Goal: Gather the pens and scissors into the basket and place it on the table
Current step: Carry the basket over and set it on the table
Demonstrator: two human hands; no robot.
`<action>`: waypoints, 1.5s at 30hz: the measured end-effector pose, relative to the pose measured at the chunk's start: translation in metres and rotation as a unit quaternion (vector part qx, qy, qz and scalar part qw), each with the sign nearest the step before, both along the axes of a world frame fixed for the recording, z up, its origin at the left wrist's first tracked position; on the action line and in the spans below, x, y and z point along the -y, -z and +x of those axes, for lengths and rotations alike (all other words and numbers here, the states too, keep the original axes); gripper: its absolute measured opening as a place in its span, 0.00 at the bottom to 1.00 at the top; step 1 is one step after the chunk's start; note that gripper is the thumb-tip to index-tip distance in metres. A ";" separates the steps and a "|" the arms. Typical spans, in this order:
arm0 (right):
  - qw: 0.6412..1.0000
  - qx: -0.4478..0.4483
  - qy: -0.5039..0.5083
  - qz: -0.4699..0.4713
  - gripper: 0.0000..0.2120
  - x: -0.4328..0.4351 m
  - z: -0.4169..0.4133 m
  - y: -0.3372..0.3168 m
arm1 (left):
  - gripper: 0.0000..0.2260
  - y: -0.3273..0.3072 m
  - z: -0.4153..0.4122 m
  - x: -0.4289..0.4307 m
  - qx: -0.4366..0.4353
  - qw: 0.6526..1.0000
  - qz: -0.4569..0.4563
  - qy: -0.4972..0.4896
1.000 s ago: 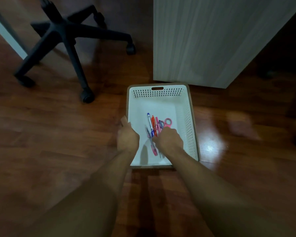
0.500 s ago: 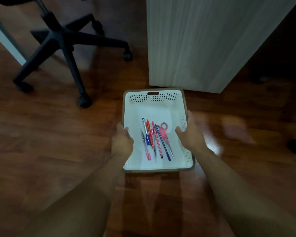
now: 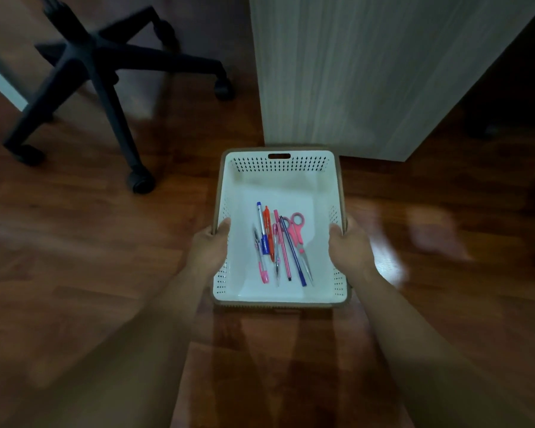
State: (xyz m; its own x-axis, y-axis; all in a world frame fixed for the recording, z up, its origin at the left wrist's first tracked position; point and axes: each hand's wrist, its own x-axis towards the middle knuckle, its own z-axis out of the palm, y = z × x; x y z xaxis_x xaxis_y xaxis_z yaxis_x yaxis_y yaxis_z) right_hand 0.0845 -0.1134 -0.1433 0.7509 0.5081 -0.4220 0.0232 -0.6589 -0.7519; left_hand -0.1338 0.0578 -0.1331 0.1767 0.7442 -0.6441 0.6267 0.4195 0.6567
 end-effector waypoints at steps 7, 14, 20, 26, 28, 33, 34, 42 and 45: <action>0.999 0.016 0.017 -0.024 0.15 -0.005 0.005 0.006 | 0.16 0.012 0.011 -0.016 -0.001 1.000 0.000 0.004; 0.997 -0.026 -0.018 -0.068 0.19 0.028 -0.024 -0.061 | 0.14 -0.038 -0.023 0.009 0.013 0.995 -0.093 -0.020; 0.997 -0.041 -0.005 -0.070 0.21 0.053 -0.053 -0.206 | 0.09 -0.180 -0.049 0.029 -0.008 0.993 -0.114 -0.008; 0.994 -0.058 0.020 -0.091 0.21 0.070 -0.072 -0.442 | 0.11 -0.423 -0.058 0.041 -0.024 0.995 -0.087 0.029; 0.994 -0.057 0.025 -0.090 0.22 0.075 -0.077 -0.536 | 0.11 -0.523 -0.061 0.043 -0.022 0.995 -0.087 0.039; 0.995 -0.040 0.015 -0.086 0.21 0.082 -0.094 -0.707 | 0.09 -0.697 -0.072 0.049 -0.010 0.994 -0.081 0.068; 0.995 -0.038 0.013 -0.091 0.21 0.081 -0.098 -0.740 | 0.10 -0.729 -0.074 0.049 -0.003 0.994 -0.076 0.079; 0.997 -0.017 0.040 -0.065 0.20 0.068 -0.123 -0.887 | 0.16 -0.861 -0.084 0.025 0.044 0.991 -0.051 0.112; 0.997 -0.020 0.062 -0.046 0.20 0.056 -0.123 -0.902 | 0.14 -0.878 -0.078 0.006 0.057 0.989 -0.036 0.129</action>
State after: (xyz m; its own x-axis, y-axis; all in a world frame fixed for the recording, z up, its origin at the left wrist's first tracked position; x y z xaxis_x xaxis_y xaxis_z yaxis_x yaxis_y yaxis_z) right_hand -0.0387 -0.1690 0.7585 0.7871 0.3703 -0.4933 -0.0912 -0.7210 -0.6869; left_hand -0.2115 0.0521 0.7449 0.4285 0.6176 -0.6595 0.6432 0.3040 0.7027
